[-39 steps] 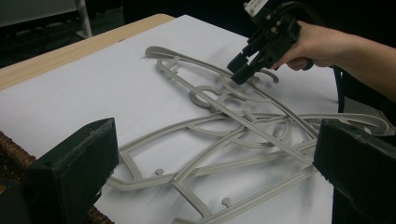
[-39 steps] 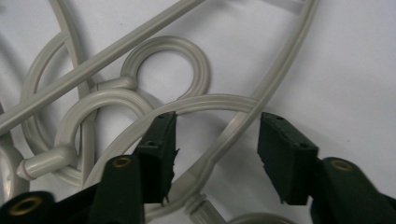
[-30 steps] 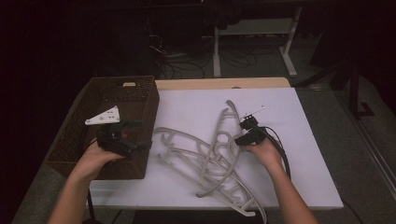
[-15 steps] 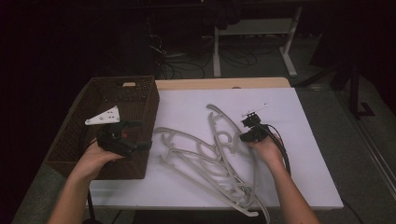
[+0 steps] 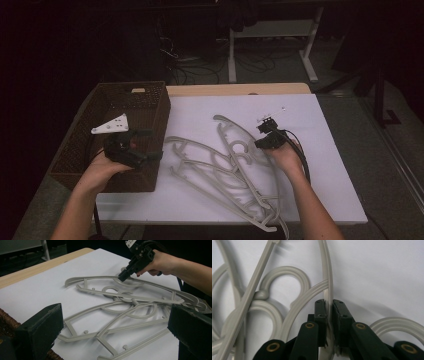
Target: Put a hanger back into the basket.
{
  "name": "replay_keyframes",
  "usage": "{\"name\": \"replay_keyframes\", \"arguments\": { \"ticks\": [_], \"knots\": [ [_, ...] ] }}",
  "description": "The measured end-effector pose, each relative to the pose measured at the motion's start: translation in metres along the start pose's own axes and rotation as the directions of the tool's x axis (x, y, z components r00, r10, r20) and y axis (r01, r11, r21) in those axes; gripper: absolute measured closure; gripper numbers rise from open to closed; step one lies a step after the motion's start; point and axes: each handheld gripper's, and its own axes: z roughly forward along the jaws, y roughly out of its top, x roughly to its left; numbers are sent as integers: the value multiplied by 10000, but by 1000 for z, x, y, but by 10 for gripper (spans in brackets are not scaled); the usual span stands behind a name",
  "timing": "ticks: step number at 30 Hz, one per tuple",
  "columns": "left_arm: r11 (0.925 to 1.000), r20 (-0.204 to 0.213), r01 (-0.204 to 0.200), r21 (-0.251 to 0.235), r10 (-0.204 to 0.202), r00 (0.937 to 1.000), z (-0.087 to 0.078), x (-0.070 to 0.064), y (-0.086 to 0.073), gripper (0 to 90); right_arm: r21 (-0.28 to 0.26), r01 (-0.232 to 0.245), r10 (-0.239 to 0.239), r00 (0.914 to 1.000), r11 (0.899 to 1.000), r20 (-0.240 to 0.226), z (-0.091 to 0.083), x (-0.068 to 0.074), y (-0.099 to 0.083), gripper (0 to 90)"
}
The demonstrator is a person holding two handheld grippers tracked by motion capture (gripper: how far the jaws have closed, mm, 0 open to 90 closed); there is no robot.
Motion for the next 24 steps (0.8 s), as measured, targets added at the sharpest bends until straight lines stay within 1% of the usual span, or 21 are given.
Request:
{"name": "replay_keyframes", "arguments": {
  "ticks": [4, 8, 10, 13, 14, 16, 18, 22, 23, 24],
  "knots": [
    [10000, 9, 11, -12, -11, 10000, 0, 0, 0, 0, -238, 441, -446, 9987, 9987, -230, -5, 7, 7, 817],
    [10000, 30, -8, -2, 8, 10000, 1, 0, 0, 0, -380, 936, -958, 9936, 9949, -599, -7, 16, 16, 817],
    [10000, 43, -28, 14, 28, 10000, 1, -1, 0, 0, -455, 1199, -1234, 9890, 9917, -819, -5, 21, 20, 817],
    [10000, 60, -29, 20, 29, 10000, 1, -1, 0, 0, -567, 1676, -1731, 9785, 9842, -1118, 0, 29, 25, 816],
    [10000, 67, -30, 20, 29, 10000, 1, -1, 0, 0, -551, 1761, -1816, 9761, 9828, -1194, 2, 31, 27, 816],
    [10000, 78, -36, 27, 36, 10000, 1, -1, 0, 0, -531, 2034, -2089, 9680, 9777, -1389, 8, 36, 31, 815],
    [10000, 79, -44, 28, 44, 10000, 1, -1, 0, 0, -498, 2267, -2316, 9618, 9727, -1457, 14, 39, 33, 815],
    [10000, 90, -27, 15, 27, 10000, 1, -1, 0, 0, -365, 2588, -2613, 9542, 9652, -1457, 26, 45, 34, 804],
    [10000, 89, -25, 8, 25, 10000, 1, -1, 0, 0, -318, 2681, -2699, 9524, 9629, -1417, 29, 45, 34, 796],
    [10000, 89, -24, 14, 24, 10000, 1, -1, 0, 0, -328, 2657, -2677, 9523, 9635, -1465, 30, 46, 33, 756]
  ]
}}
